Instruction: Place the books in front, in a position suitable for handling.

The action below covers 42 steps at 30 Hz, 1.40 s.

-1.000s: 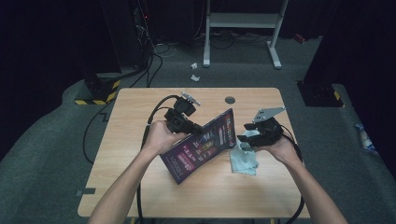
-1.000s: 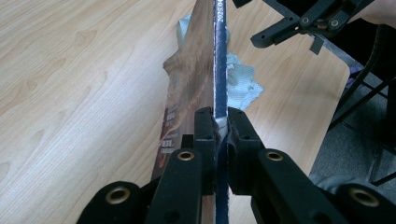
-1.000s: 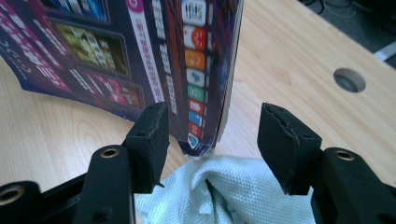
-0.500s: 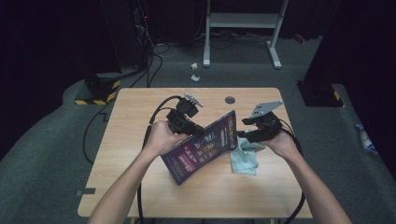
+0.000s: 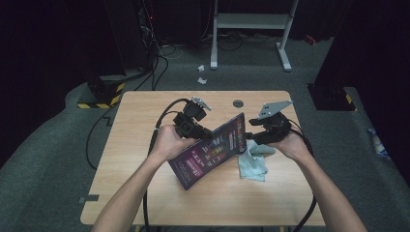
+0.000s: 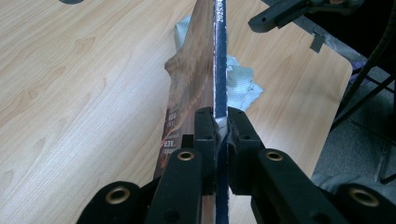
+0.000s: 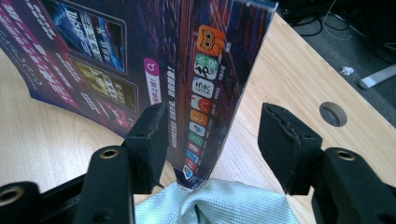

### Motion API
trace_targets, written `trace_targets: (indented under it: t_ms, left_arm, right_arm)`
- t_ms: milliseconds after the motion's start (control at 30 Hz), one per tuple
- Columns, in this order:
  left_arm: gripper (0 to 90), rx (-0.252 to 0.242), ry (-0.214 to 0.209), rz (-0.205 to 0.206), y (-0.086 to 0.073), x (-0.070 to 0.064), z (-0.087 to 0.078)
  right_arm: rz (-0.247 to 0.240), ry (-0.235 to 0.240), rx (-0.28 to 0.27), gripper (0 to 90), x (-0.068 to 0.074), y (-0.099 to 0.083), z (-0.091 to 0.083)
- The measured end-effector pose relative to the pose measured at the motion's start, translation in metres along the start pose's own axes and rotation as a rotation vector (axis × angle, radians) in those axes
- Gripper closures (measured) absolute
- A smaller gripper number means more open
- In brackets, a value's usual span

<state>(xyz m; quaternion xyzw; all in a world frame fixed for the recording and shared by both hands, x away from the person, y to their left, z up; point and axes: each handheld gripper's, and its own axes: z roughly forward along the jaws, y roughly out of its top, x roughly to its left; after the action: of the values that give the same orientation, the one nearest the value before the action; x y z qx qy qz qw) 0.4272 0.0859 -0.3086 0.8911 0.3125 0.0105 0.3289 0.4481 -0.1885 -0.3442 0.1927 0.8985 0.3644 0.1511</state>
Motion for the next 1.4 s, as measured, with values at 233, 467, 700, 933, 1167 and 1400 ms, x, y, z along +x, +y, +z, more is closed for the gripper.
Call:
trace_targets:
  t_ms: [233,467,700,933,1167,1400]
  left_arm:
    - [84.0,0.021,0.013,0.000,0.001,0.002,0.002]
    - [84.0,0.030,0.007,0.016,-0.002,0.000,0.005]
    - [84.0,0.037,-0.005,0.038,-0.001,-0.003,0.005]
    - [84.0,0.041,-0.005,0.052,0.000,-0.004,0.004]
    - [84.0,0.041,-0.007,0.060,0.001,-0.007,0.003]
    - [83.9,0.032,-0.018,0.076,0.004,-0.010,0.003]
  right_arm:
    - [-0.021,-0.009,0.018,47.9,0.001,0.004,-0.004]
    - [-0.048,-0.015,0.005,52.2,0.002,0.008,-0.007]
    - [-0.074,0.006,0.015,48.7,0.003,0.015,-0.008]
    - [-0.105,-0.001,0.031,44.3,0.002,0.019,-0.008]
    - [-0.119,-0.001,0.031,43.0,0.003,0.024,-0.008]
    - [-0.120,0.019,0.023,43.7,0.003,0.029,-0.007]
